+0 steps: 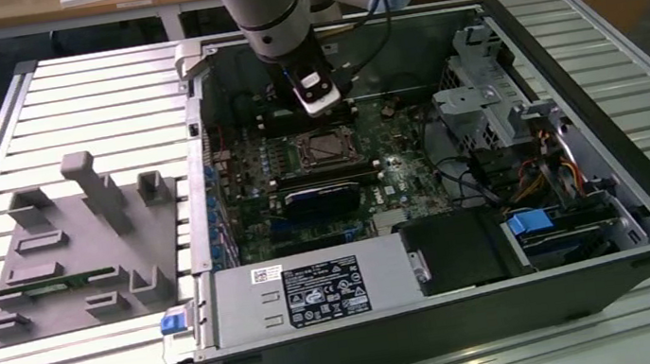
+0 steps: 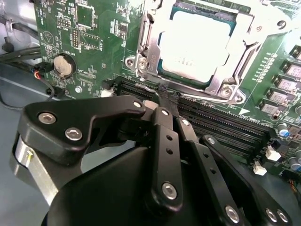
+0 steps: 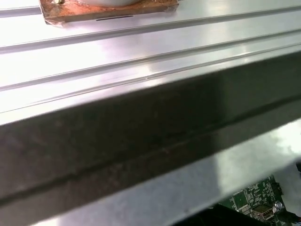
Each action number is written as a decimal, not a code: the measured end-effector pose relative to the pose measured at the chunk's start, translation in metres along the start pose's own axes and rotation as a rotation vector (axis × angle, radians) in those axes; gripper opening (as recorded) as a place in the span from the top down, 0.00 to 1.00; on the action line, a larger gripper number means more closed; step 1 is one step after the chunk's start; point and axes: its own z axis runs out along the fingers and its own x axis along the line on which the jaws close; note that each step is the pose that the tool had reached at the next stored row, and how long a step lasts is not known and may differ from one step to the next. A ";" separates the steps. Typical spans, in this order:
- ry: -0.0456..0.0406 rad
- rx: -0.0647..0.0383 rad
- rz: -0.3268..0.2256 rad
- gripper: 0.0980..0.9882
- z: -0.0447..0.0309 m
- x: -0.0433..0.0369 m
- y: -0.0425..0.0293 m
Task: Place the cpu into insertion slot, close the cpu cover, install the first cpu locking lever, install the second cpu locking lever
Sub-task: 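Install the first cpu locking lever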
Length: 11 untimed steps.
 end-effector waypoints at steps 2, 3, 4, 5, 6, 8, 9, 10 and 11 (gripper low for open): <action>-0.0015 0.005 -0.001 0.99 0.0005 0.0002 0.0000; -0.0024 0.008 -0.002 0.99 0.0009 0.0003 0.0000; -0.0030 0.010 -0.002 0.99 0.0012 0.0004 0.0000; -0.0035 0.012 -0.003 0.99 0.0016 0.0005 0.0000; -0.0041 0.013 -0.003 0.99 0.0020 0.0006 -0.0001; -0.0054 0.018 -0.004 0.99 0.0027 0.0008 -0.0002; -0.0063 0.020 -0.005 0.99 0.0031 0.0009 -0.0003; -0.0070 0.022 -0.005 0.99 0.0035 0.0010 -0.0004; -0.0075 0.024 -0.006 0.99 0.0039 0.0011 -0.0005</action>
